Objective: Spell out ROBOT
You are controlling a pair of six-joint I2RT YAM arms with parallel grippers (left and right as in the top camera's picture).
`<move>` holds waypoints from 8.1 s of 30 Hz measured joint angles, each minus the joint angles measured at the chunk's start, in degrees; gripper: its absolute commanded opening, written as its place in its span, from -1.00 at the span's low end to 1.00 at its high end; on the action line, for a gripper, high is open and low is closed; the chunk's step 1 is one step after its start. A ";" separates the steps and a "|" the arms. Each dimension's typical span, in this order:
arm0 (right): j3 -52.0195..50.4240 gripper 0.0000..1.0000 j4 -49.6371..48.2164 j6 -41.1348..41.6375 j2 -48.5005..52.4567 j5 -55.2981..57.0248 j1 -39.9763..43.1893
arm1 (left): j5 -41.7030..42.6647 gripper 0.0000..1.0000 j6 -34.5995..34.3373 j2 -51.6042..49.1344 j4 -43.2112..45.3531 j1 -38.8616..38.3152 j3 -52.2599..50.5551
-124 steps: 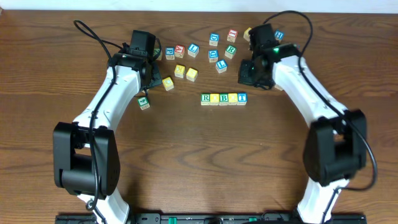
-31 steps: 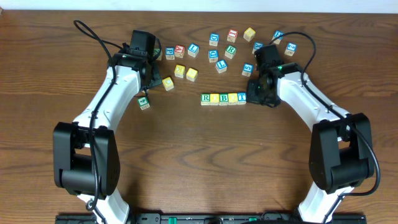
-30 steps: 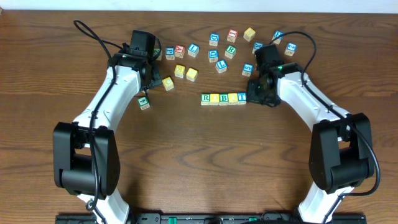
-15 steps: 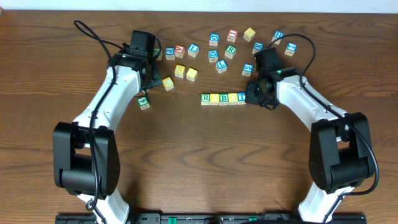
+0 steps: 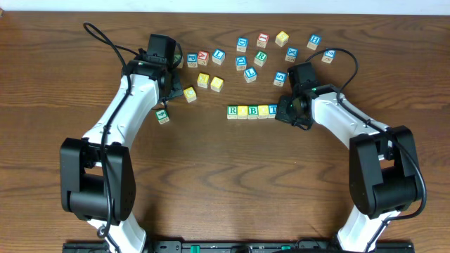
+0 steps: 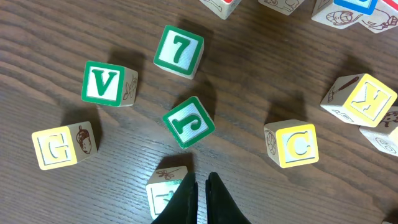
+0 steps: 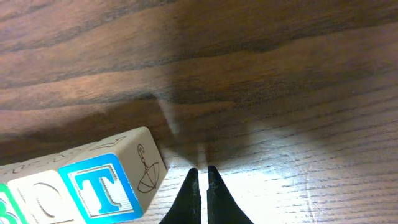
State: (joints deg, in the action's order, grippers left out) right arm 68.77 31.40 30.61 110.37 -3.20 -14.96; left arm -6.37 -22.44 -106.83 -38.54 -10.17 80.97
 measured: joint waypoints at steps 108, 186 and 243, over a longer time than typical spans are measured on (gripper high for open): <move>-57.46 0.99 -28.44 -21.16 -93.83 -1.07 12.44 | -0.02 0.96 6.86 39.85 -9.20 0.00 0.72; -68.30 0.99 -27.36 -23.50 -109.55 1.33 12.44 | 10.54 0.96 18.40 84.94 36.04 18.40 -62.53; -68.30 0.98 -27.34 -23.50 -109.63 1.38 12.44 | 12.04 0.96 34.93 106.20 37.46 18.43 -80.13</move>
State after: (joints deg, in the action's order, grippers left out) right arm 0.47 4.05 7.11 0.73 -1.83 -2.52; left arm 5.67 12.49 -0.62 -1.08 8.25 0.84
